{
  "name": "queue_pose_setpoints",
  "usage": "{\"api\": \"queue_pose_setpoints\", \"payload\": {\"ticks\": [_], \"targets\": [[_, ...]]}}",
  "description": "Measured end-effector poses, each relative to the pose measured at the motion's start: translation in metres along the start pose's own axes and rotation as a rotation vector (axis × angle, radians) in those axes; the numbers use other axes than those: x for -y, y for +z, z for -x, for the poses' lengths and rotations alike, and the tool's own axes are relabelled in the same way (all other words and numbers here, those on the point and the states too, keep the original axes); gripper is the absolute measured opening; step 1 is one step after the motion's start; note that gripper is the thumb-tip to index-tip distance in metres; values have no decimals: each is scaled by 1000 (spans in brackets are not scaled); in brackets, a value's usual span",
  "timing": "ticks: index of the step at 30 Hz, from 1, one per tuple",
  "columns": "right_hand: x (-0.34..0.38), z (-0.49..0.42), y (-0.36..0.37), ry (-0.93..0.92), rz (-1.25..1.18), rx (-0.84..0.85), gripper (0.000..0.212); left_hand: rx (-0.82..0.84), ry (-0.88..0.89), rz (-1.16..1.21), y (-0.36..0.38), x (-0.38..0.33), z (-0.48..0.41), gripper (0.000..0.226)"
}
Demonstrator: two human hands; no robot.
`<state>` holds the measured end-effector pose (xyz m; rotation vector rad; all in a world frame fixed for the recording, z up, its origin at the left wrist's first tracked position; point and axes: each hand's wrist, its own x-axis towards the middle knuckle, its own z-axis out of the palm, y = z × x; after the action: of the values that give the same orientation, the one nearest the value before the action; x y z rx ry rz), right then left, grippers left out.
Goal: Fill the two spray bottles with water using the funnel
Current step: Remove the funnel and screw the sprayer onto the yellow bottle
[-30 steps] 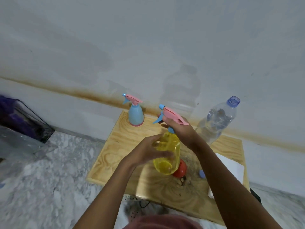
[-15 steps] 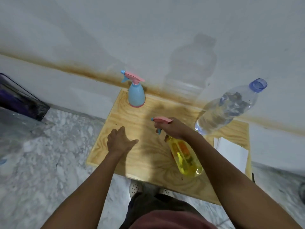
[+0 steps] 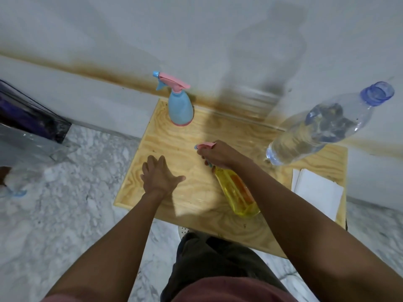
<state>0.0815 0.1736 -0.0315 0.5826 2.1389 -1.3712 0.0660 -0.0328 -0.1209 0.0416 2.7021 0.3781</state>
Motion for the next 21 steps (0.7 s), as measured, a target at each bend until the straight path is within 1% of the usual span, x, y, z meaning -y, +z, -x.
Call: {"api": "queue_pose_setpoints", "payload": {"ticks": [2, 6, 10, 16, 21], "targets": [[-3, -3, 0, 4, -20, -2, 31, -9, -5, 1, 0, -1, 0, 97], [-2, -4, -1, 3, -45, 7, 21, -15, -14, 15, -1, -2, 0, 95], [-2, -6, -3, -2, 6, -9, 28, -12, -18, 15, -2, -3, 1, 95], [-1, -6, -3, -2, 42, -33, 27, -13, -34, 11, -1, -4, 1, 97], [5, 4, -7, -39, 81, -57, 34, -9, -32, 47, -3, -4, 4, 98]]}}
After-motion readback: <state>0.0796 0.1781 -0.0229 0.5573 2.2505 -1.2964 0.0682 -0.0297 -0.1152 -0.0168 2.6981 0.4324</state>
